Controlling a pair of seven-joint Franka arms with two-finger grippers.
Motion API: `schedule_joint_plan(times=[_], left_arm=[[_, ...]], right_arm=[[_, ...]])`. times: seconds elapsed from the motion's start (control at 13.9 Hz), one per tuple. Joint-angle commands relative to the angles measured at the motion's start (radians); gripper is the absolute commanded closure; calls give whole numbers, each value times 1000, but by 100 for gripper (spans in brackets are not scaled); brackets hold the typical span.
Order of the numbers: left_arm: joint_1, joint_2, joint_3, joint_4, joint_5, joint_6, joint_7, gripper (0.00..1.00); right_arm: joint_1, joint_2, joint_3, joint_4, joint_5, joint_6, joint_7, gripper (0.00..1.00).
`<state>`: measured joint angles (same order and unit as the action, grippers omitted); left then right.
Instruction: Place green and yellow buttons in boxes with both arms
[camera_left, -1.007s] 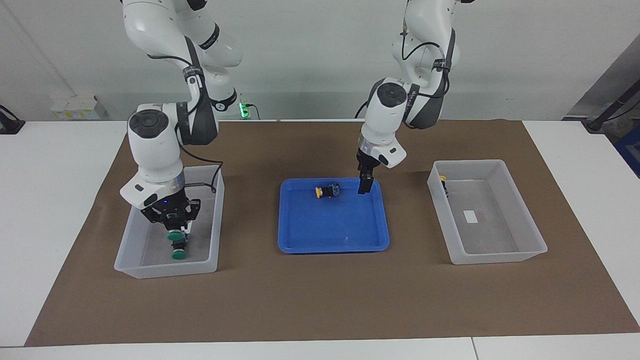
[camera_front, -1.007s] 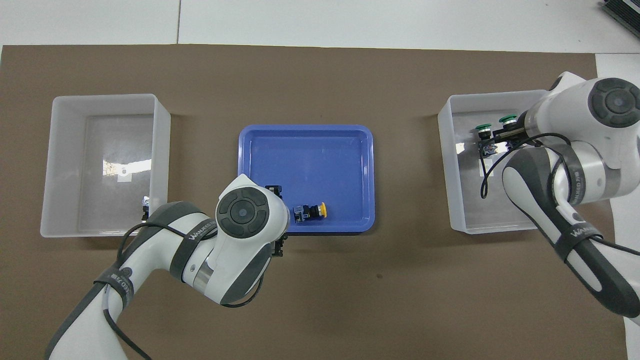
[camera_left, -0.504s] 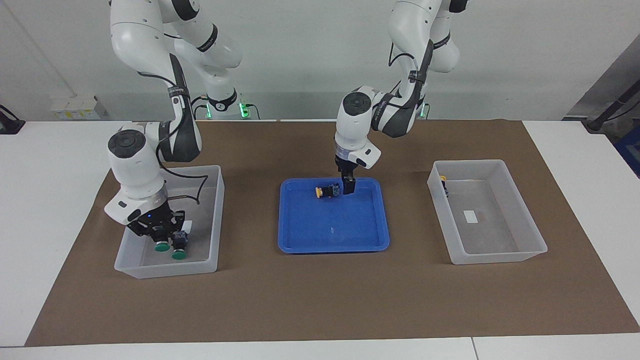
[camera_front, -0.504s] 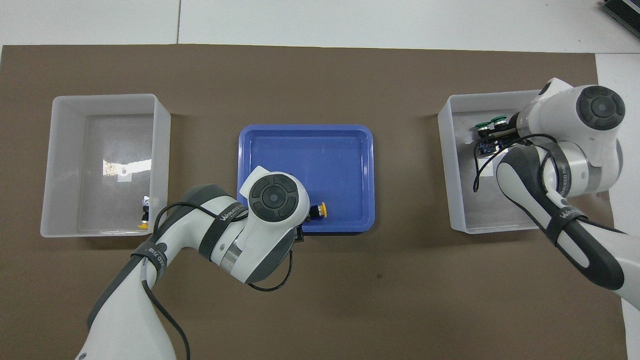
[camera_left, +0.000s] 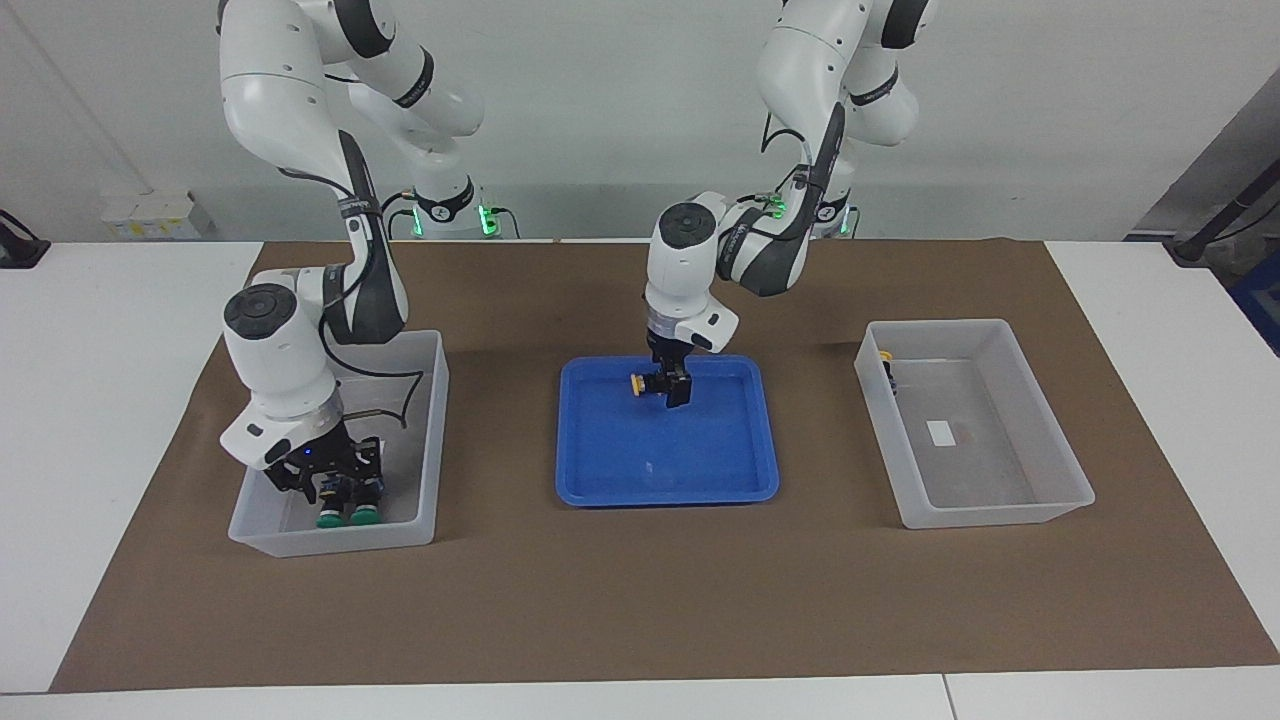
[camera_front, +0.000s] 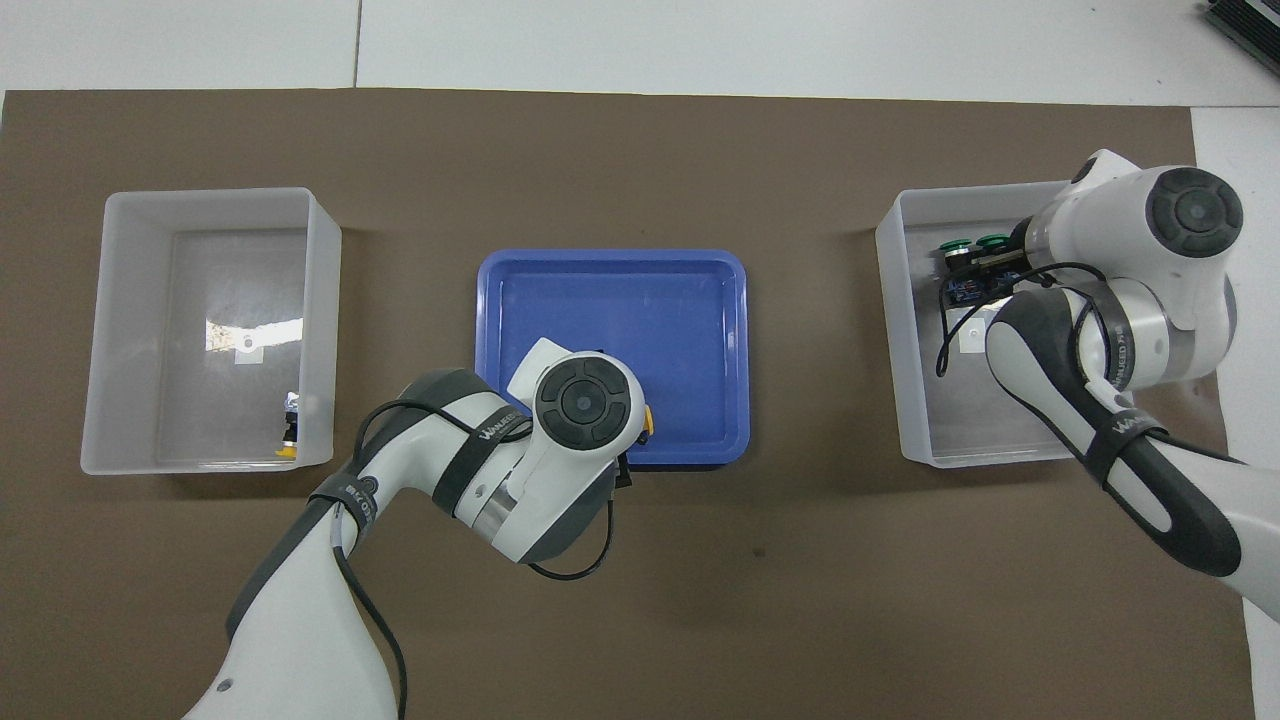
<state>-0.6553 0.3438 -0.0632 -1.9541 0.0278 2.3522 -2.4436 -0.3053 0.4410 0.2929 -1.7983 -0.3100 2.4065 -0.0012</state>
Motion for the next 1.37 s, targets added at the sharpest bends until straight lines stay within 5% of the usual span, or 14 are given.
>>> schedule_joint_plan(times=[0.0,0.14,0.43,0.65,0.94,1.29], left_arm=[[-20,21,14,9,26,27,-34,0],[-23,21,14,-3,26,50,-40,5],[-21,26,14,-3,26,68,-41,48],[-17,29,16,-3,27,76,-41,64],[-12,29,16,3,57,76,-38,100],[25,55,14,144,138,-72,-12,100]], right_arm=[[15,-70,8,-1,20,-58,85,0],[17,-128,29,-1,22,-114,173,0],[15,-260,77,1,127,-262,260,0],[18,-352,80,1,193,-367,259,0],[15,-395,92,22,193,-454,251,0],[17,-397,97,34,193,-472,248,0]])
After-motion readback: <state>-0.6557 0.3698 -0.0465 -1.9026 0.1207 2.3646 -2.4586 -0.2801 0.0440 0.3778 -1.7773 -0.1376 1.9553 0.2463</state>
